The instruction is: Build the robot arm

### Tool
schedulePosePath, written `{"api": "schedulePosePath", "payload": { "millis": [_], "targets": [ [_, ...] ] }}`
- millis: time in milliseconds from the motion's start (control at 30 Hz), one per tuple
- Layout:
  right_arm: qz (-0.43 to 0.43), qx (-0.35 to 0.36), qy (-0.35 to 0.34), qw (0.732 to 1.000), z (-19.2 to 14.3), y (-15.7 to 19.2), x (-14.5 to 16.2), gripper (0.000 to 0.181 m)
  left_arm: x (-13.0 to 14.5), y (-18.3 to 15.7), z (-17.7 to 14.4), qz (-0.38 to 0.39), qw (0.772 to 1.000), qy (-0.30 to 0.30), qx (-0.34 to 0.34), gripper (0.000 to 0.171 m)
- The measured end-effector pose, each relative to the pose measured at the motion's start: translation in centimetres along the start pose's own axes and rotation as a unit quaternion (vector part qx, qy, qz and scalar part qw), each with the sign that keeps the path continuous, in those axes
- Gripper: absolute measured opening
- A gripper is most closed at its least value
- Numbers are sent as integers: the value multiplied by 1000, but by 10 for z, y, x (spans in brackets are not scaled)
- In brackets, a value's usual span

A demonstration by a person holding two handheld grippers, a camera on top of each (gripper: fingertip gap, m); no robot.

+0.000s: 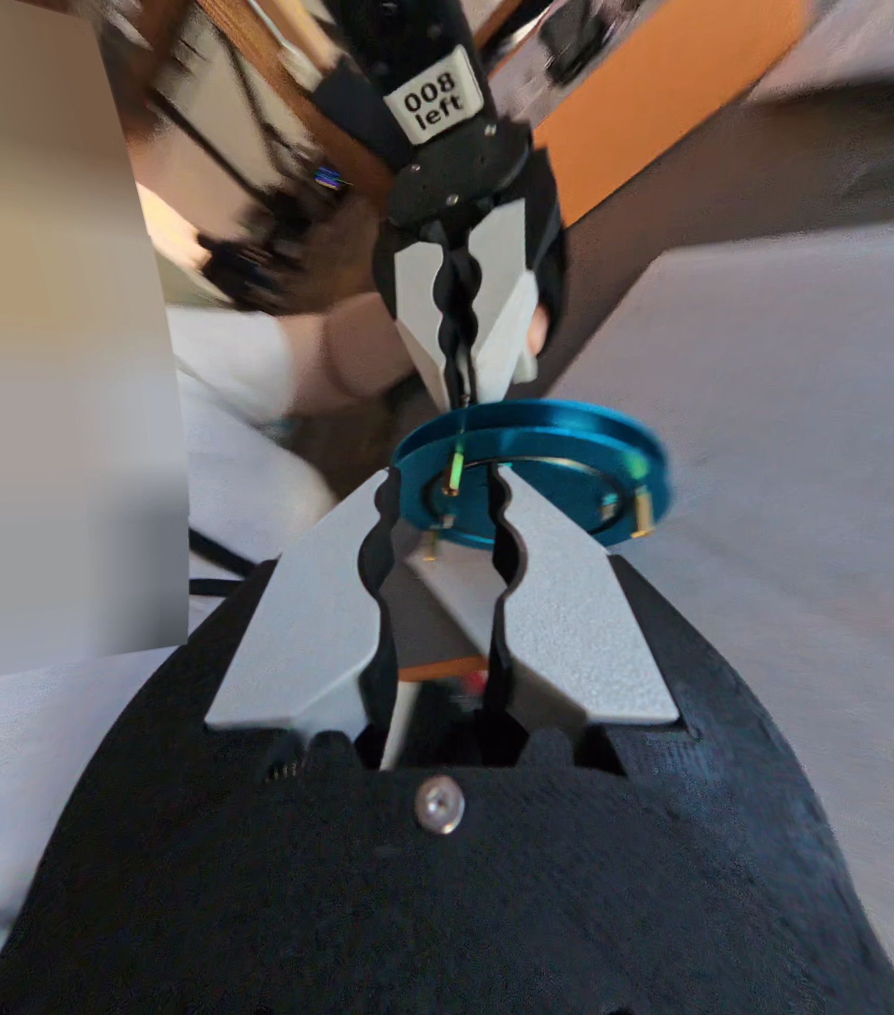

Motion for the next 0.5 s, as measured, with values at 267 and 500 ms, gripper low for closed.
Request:
{"api": "schedulePosePath", "payload": {
  "millis": [267, 500],
  "targets": [
    [-358, 268, 95, 889, 10, 17, 5, 5, -1, 1, 0, -20, 1000, -5, 1, 4],
    [-129, 162, 51, 977, 9, 10, 2, 4, -1, -1, -2, 18, 1000, 5, -12, 4]
  ]
}}
Point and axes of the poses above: each gripper's, where its closed fingertips meet, z out along the fingers, x out of its underside, y = z × x across the jaws, the point moved 5 cm from there along -z, back along the fingers, and after that the axes turned 2 degrees about -z, right-handed, at the moved point
